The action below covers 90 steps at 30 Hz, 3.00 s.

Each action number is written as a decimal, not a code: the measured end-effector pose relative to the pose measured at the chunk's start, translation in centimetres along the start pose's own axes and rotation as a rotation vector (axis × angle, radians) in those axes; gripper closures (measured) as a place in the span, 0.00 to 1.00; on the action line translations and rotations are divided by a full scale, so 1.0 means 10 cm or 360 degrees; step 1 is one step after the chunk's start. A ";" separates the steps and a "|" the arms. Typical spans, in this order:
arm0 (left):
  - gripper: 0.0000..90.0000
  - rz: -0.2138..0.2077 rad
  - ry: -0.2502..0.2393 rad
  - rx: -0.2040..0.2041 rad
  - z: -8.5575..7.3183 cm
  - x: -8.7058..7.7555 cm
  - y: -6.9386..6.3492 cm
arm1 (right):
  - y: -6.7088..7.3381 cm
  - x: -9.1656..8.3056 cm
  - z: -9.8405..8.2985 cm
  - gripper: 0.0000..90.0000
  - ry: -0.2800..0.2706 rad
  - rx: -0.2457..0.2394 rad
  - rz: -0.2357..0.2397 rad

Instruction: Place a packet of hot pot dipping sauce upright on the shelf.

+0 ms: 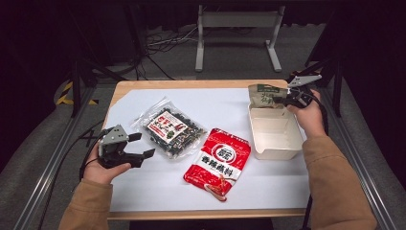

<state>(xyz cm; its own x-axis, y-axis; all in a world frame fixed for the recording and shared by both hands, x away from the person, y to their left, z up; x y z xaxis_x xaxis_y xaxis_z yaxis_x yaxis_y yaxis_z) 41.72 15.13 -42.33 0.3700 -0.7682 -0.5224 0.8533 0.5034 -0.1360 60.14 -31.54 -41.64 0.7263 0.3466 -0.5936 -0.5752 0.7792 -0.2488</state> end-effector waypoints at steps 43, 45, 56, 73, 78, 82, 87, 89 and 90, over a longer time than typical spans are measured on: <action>0.23 -0.0152 0.0057 0.0083 0.29 0.40 -0.05 | 0.20 -0.85 0.06 0.39 -0.0222 0.0265 -0.0190; 0.22 -0.0159 0.0067 0.0091 0.31 0.43 -0.05 | 0.29 -0.92 0.06 0.40 -0.0239 0.0265 -0.0160; 0.21 -0.0186 0.0077 0.0074 0.37 0.53 -0.04 | 0.66 -1.23 0.04 0.40 -0.0278 0.0170 -0.0116; 0.22 -0.0196 0.0088 0.0070 0.52 0.59 -0.04 | 1.11 -1.43 -0.13 0.36 -0.0290 0.0234 -0.0011; 0.23 -0.0243 0.0100 0.0092 0.62 0.67 -0.09 | 1.24 -1.42 -0.16 0.40 -0.0256 0.0183 0.0015; 0.26 -0.0299 0.0126 0.0087 0.69 0.82 -0.11 | 1.34 -1.46 -0.17 0.44 -0.0249 0.0153 0.0053; 0.26 -0.0326 0.0158 0.0107 0.79 1.03 -0.13 | 1.39 -1.50 -0.19 0.46 -0.0260 0.0150 0.0070; 0.26 -0.0338 0.0177 0.0087 0.82 1.12 -0.13 | 1.40 -1.52 -0.21 0.47 -0.0269 0.0150 0.0073; 0.25 -0.0334 0.0184 0.0066 0.83 1.17 -0.13 | 1.40 -1.52 -0.21 0.47 -0.0269 0.0152 0.0074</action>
<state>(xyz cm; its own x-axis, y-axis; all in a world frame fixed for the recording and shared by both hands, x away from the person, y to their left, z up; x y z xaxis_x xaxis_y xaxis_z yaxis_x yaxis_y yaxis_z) 48.03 2.17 -41.25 0.1404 -0.8028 -0.5795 0.9224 0.3188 -0.2181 40.21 -27.05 -37.71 0.7571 0.4602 -0.4637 -0.5774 0.8034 -0.1455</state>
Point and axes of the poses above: each handheld gripper's, and its own axes: x roughly forward along the jaws, z roughly out of its top, y roughly to its left, the point moved 10 cm from there along x, roughly forward along the jaws, and after that the axes turned 10 degrees about -z, right-handed, at the moved point
